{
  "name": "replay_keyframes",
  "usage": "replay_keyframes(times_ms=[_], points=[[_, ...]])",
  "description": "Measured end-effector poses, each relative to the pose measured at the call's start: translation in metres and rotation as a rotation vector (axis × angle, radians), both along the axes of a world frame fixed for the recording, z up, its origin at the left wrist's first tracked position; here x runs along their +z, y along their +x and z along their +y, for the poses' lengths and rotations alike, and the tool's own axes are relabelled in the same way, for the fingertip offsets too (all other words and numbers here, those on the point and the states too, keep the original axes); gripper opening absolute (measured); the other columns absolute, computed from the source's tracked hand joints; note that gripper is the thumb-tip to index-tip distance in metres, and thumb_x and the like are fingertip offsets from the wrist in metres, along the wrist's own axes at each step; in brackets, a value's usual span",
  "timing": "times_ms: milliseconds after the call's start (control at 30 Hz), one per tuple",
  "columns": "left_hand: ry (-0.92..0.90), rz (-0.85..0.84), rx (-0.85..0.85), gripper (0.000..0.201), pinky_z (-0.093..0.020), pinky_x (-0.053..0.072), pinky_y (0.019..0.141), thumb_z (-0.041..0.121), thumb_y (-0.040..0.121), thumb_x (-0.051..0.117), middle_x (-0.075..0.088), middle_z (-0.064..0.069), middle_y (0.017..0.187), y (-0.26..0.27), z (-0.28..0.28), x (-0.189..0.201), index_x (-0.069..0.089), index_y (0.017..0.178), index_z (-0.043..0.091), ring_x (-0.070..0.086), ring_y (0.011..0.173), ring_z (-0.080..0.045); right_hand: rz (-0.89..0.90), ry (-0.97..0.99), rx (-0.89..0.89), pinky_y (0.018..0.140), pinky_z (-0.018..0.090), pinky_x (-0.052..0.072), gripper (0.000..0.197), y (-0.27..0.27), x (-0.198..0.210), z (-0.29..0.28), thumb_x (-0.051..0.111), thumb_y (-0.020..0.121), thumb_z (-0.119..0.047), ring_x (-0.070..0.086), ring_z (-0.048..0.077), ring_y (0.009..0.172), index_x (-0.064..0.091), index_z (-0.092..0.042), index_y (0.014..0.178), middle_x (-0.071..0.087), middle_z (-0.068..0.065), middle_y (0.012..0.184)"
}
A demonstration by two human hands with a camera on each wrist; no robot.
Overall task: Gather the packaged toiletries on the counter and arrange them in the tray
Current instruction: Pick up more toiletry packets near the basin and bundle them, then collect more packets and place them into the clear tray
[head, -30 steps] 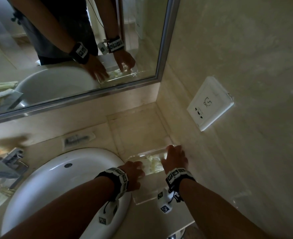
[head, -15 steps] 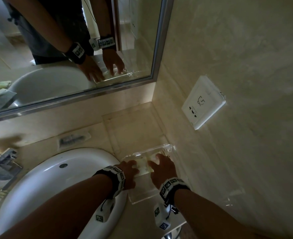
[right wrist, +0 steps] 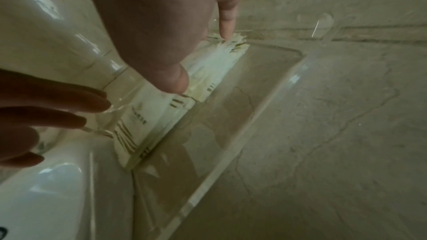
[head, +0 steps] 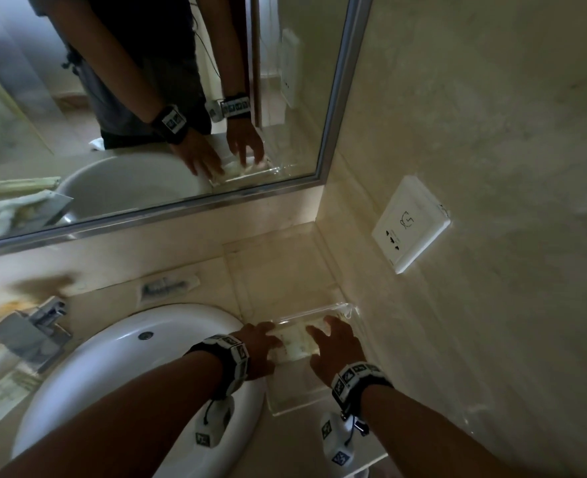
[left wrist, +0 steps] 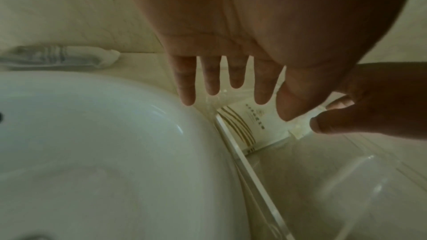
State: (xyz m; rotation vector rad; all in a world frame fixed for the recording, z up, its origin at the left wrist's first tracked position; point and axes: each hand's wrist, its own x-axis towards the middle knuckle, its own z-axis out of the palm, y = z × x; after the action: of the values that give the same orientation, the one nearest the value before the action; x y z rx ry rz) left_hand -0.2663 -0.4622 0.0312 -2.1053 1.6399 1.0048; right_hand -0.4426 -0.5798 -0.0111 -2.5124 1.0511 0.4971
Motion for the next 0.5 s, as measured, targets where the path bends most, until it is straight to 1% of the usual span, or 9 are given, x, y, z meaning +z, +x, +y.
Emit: replay_keyframes(times_ms=[67,133,233,333,433,500], points=[[-0.012,0.004,0.042,0.059,-0.042,0.026,0.118,0.047,0.094,0.05,0.007,0.002,0.163,0.006,0.006,0.011,0.032,0.149,0.036,0.022,0.145,-0.029,-0.034,-0.007,-0.038,0.116,0.04,0.022,0.065,0.003,0.007,0.003,0.051,0.088,-0.035,0.012,0.024,0.146,0.026,-0.04,0.147,0.011,0.0,0.159],[-0.034,0.004,0.085,0.057,-0.042,0.027,0.117,0.046,0.094,0.05,0.009,0.003,0.163,0.011,0.015,0.02,0.034,0.148,0.036,0.022,0.145,-0.028,-0.056,-0.011,-0.046,0.116,0.039,0.025,0.066,0.005,0.013,0.006,0.052,0.087,-0.036,0.013,0.023,0.146,0.026,-0.038,0.148,0.012,-0.001,0.159],[-0.052,-0.017,0.134,0.055,-0.044,0.029,0.116,0.047,0.094,0.049,0.01,0.004,0.163,0.016,0.035,0.03,0.035,0.146,0.037,0.024,0.144,-0.027,-0.064,-0.022,-0.016,0.115,0.04,0.027,0.066,0.009,0.021,0.011,0.053,0.086,-0.038,0.015,0.024,0.145,0.025,-0.04,0.147,0.012,-0.001,0.158],[-0.052,-0.039,0.198,0.055,-0.044,0.03,0.115,0.046,0.095,0.046,0.01,0.005,0.163,0.018,0.058,0.042,0.035,0.147,0.035,0.023,0.144,-0.026,-0.073,-0.032,0.011,0.115,0.04,0.029,0.065,0.016,0.028,0.02,0.052,0.086,-0.038,0.017,0.024,0.144,0.026,-0.04,0.146,0.012,-0.003,0.157],[-0.055,-0.045,0.274,0.055,-0.045,0.029,0.116,0.046,0.095,0.046,0.01,0.006,0.163,0.021,0.084,0.049,0.035,0.148,0.035,0.023,0.145,-0.026,-0.093,-0.045,0.06,0.113,0.039,0.031,0.066,0.032,0.035,0.033,0.052,0.085,-0.037,0.017,0.023,0.143,0.026,-0.04,0.146,0.012,-0.003,0.156],[-0.068,-0.051,0.337,0.055,-0.046,0.029,0.116,0.046,0.094,0.047,0.013,0.006,0.162,0.025,0.104,0.05,0.037,0.147,0.035,0.024,0.144,-0.026,-0.104,-0.036,0.105,0.113,0.038,0.03,0.067,0.046,0.041,0.044,0.052,0.084,-0.035,0.016,0.023,0.143,0.028,-0.038,0.146,0.013,-0.002,0.156]])
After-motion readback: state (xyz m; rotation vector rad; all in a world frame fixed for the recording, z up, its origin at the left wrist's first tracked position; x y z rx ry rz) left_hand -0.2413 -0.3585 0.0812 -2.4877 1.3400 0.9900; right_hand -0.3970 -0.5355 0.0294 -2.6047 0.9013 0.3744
